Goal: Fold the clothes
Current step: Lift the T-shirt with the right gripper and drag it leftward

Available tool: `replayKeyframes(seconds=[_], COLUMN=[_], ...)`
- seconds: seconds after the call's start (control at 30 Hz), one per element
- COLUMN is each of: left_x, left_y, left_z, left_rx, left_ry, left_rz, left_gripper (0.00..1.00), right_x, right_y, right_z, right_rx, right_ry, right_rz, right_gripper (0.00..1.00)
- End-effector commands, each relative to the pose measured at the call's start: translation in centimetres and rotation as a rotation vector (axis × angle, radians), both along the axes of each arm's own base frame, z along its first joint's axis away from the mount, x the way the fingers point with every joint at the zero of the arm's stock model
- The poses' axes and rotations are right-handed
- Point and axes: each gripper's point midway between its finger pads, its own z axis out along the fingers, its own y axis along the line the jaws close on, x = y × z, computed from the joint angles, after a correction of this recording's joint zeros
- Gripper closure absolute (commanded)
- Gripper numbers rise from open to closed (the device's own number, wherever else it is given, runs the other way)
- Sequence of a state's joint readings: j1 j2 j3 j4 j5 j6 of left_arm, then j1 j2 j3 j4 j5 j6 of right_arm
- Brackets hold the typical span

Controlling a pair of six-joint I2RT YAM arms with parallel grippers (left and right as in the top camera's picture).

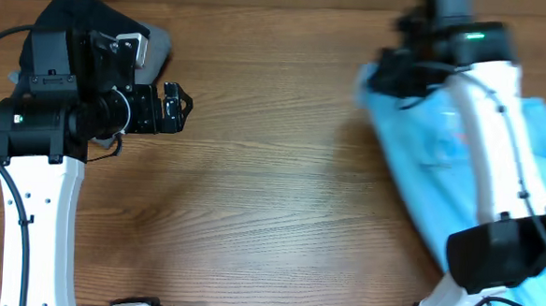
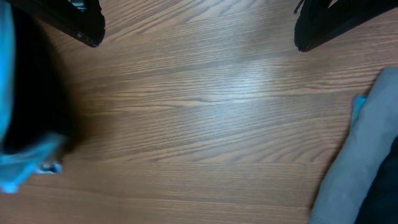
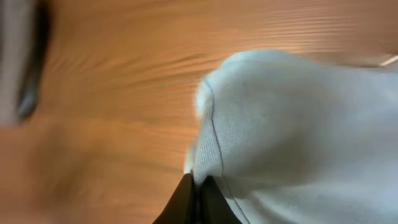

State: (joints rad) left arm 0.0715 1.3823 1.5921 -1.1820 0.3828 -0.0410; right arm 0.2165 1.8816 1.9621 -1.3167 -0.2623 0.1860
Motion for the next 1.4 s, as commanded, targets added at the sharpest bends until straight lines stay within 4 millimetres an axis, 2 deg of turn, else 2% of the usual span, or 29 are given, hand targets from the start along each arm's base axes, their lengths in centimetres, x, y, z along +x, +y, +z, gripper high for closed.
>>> replayKeyframes(seconds=[0.0,0.03,0.1,0.17,0.27,0.37,0.53,0.67,0.73,0.83,0.97,1.1,1.17,1.27,1.37], left_x=[0.6,0.6,0.5,0.3,0.3,0.3,0.8,1.7,2.4,3.2,4.7,4.7,4.6,4.5,4.6], left_y=[0.6,0.9,1.7,2.6,2.7,2.0,-1.5,-4.2,-6.3,-8.0,-8.3,-8.5,-8.5,-8.4,-8.4], left_z=[2.0,2.3,2.9,3.8,4.8,4.9,3.7,-0.3,-2.9,-5.5,-11.6,-17.9,-20.8,-23.9,-25.8], left_rx=[0.059,0.075,0.124,0.169,0.182,0.157,0.106,0.161,0.145,0.122,0.178,0.192,0.200,0.209,0.213], left_ry=[-0.071,-0.079,-0.089,-0.100,-0.126,-0.130,-0.104,0.002,0.082,0.154,0.307,0.497,0.571,0.644,0.673], left_rz=[-0.003,0.002,0.025,0.056,0.059,0.034,-0.078,-0.162,-0.211,-0.246,-0.237,-0.233,-0.237,-0.240,-0.244], left_gripper=[0.00,0.00,0.00,0.00,0.00,0.00,0.00,0.00,0.00,0.00,0.00,0.16,0.19,0.23,0.26], right_x=[-4.3,-5.7,-8.7,-9.9,-9.8,-8.9,-6.6,-5.5,-5.5,-6.2,-7.2,-8.2,-8.6,-8.8,-8.9], right_y=[10.5,12.8,16.5,17.5,16.2,13.9,8.8,4.4,1.6,-1.2,-4.2,-6.0,-6.5,-6.8,-7.1], right_z=[2.1,2.1,2.1,1.8,2.3,4.0,8.7,13.2,15.6,17.3,18.5,18.6,18.2,17.9,17.8], right_rx=[0.084,0.089,0.058,-0.030,-0.151,-0.184,-0.133,-0.054,-0.004,0.025,0.039,0.026,0.017,0.007,-0.004], right_ry=[-0.035,-0.037,-0.055,-0.087,-0.130,-0.152,-0.198,-0.264,-0.301,-0.324,-0.340,-0.325,-0.303,-0.286,-0.284], right_rz=[0.222,0.280,0.385,0.389,0.316,0.252,0.076,-0.040,-0.101,-0.164,-0.235,-0.278,-0.291,-0.299,-0.305], right_gripper=[0.96,0.92,0.67,0.50,0.41,0.40,0.40,0.39,0.36,0.34,0.33,0.31,0.31,0.31,0.31])
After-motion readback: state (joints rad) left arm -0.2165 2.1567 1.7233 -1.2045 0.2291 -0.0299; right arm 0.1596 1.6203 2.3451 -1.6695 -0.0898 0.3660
